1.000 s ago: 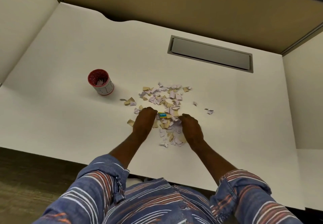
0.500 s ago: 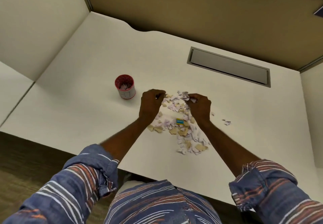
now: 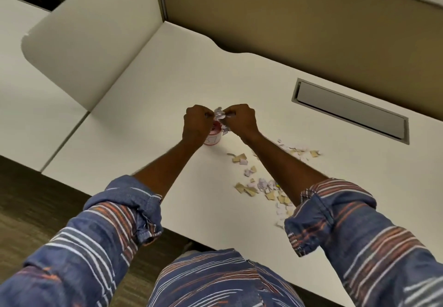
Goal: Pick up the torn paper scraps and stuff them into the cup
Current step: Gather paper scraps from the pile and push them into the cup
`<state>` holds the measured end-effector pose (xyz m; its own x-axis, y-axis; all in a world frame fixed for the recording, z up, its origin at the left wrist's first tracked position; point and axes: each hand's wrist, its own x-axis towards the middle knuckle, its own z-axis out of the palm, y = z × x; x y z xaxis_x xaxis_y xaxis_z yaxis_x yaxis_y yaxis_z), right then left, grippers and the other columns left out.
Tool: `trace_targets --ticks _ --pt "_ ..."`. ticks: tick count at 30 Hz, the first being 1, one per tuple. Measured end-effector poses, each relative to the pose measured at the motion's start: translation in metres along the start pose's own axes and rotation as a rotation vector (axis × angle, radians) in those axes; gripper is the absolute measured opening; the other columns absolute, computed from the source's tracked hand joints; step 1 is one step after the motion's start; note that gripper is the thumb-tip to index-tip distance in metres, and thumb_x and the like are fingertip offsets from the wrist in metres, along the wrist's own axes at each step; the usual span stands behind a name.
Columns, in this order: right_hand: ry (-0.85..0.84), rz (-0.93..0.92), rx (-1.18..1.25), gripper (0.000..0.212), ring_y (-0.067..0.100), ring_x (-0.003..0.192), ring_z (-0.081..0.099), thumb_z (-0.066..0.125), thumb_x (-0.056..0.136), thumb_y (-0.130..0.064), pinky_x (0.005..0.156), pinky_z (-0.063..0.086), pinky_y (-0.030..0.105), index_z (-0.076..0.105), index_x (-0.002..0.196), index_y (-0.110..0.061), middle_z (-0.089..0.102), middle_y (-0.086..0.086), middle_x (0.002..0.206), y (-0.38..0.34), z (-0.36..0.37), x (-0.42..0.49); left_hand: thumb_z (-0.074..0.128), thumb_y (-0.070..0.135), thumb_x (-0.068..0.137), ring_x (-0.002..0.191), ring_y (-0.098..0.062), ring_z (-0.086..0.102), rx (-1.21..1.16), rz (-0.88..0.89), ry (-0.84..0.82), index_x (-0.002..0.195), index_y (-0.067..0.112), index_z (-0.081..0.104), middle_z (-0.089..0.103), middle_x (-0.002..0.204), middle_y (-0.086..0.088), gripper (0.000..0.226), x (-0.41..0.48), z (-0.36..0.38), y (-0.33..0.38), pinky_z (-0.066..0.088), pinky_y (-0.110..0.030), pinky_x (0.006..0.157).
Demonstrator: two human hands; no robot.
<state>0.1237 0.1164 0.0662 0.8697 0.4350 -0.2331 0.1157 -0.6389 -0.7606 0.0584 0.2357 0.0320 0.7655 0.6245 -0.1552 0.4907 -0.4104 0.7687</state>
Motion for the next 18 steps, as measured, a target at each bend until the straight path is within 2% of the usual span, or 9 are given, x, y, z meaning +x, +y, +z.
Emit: trace_targets --ticks 5,8,13,18 --pt "-0.129 0.06 -0.249 0.024 0.033 0.096 0.071 0.076 0.08 -0.019 0.087 0.059 0.044 0.077 0.094 0.001 0.076 0.019 0.096 -0.016 0.017 0.026 0.067 0.015 0.079 0.077 -0.024 0.071 0.083 0.069 -0.072 0.087 0.009 0.079 0.076 0.083 -0.011 0.016 0.009 -0.007 -0.01 0.047 -0.023 0.062" --pt "-0.186 0.108 -0.323 0.026 0.034 0.101 0.07 0.07 0.085 -0.016 0.09 0.059 0.044 0.074 0.1 0.003 0.074 0.021 0.103 -0.024 0.025 0.035 0.065 0.016 0.08 0.076 -0.026 0.071 0.197 0.113 -0.131 0.084 0.006 0.077 0.075 0.08 -0.013 0.016 0.016 -0.01 -0.014 0.054 -0.03 0.063" --pt "-0.187 0.184 -0.3 0.031 0.035 0.107 0.067 0.063 0.09 -0.019 0.085 0.055 0.037 0.069 0.108 0.006 0.071 0.022 0.111 -0.035 0.036 0.042 0.072 0.015 0.077 0.079 -0.027 0.072 0.247 0.129 -0.215 0.087 0.004 0.075 0.075 0.085 -0.014 0.015 0.024 -0.016 -0.013 0.054 -0.029 0.065" --pt "-0.196 0.241 -0.237 0.033 0.037 0.107 0.068 0.062 0.091 -0.017 0.096 0.056 0.044 0.066 0.111 0.008 0.07 0.024 0.113 -0.041 0.041 0.046 0.071 0.013 0.078 0.08 -0.028 0.07 0.252 0.137 -0.201 0.084 0.002 0.072 0.074 0.086 -0.014 0.012 0.026 -0.015 -0.009 0.045 -0.025 0.061"
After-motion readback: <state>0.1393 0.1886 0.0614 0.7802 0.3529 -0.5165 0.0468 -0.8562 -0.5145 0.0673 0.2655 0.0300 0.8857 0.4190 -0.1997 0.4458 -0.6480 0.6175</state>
